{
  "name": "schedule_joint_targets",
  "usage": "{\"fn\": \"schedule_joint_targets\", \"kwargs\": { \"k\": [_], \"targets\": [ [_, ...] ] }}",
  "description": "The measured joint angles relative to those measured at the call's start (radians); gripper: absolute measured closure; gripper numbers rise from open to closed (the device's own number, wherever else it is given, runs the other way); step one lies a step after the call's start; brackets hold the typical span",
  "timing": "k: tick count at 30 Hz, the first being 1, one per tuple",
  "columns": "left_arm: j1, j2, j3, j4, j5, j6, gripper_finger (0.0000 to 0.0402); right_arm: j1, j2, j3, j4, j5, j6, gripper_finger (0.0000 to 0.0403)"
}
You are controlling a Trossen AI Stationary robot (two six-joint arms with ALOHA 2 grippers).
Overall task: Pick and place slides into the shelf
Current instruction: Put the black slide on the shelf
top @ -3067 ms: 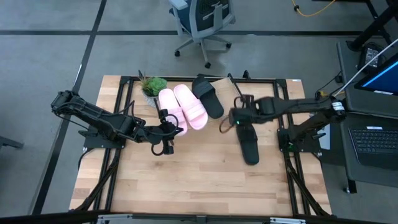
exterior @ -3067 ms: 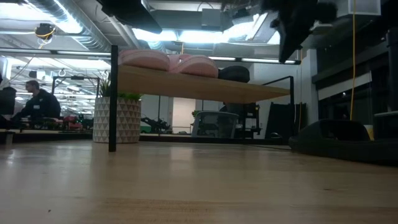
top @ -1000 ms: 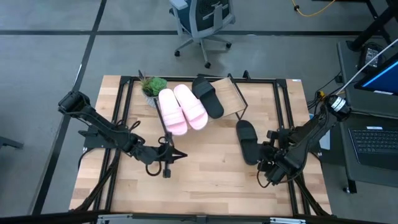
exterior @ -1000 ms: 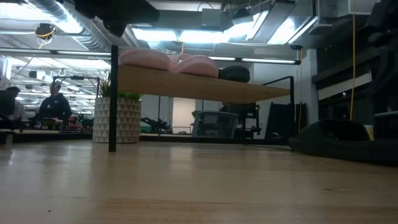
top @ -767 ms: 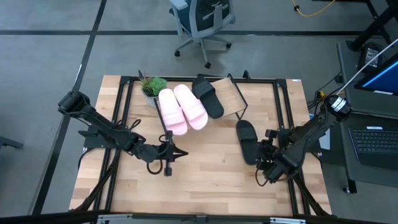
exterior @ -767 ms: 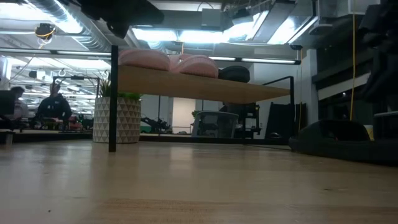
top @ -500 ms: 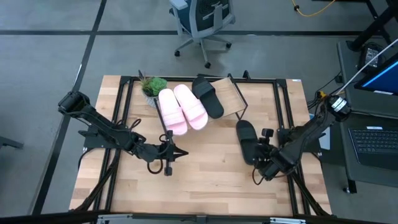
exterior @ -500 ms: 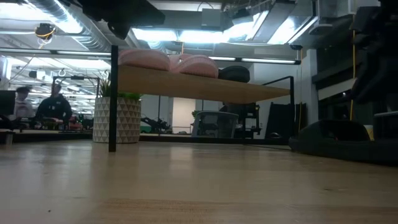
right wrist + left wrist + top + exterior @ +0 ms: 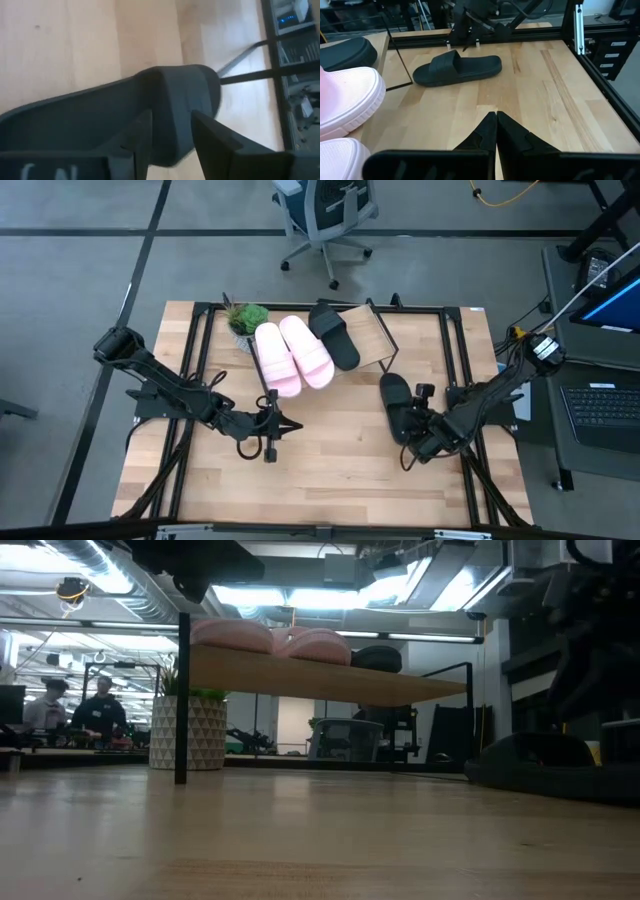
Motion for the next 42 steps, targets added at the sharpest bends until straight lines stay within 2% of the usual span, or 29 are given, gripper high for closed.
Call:
{"fn": "schedule_joint_targets", "kwargs": {
  "k": [12, 29, 42],
  "targets": [
    [0.000, 0.000, 0.000, -0.008, 0.000, 0.000, 0.0398, -0.031, 0.000, -0.106, 0.085, 0.031, -0.038, 0.0265],
    [0.000, 0.000, 0.000, -0.008, 0.000, 0.000, 0.0398, -0.104, 0.000, -0.114, 0.151, 0.035, -0.094, 0.0266],
    [0.000, 0.000, 0.000, -0.018, 0.000, 0.000, 0.0398, -0.136, 0.000, -0.114, 0.168, 0.033, -0.119, 0.0299]
  ]
}}
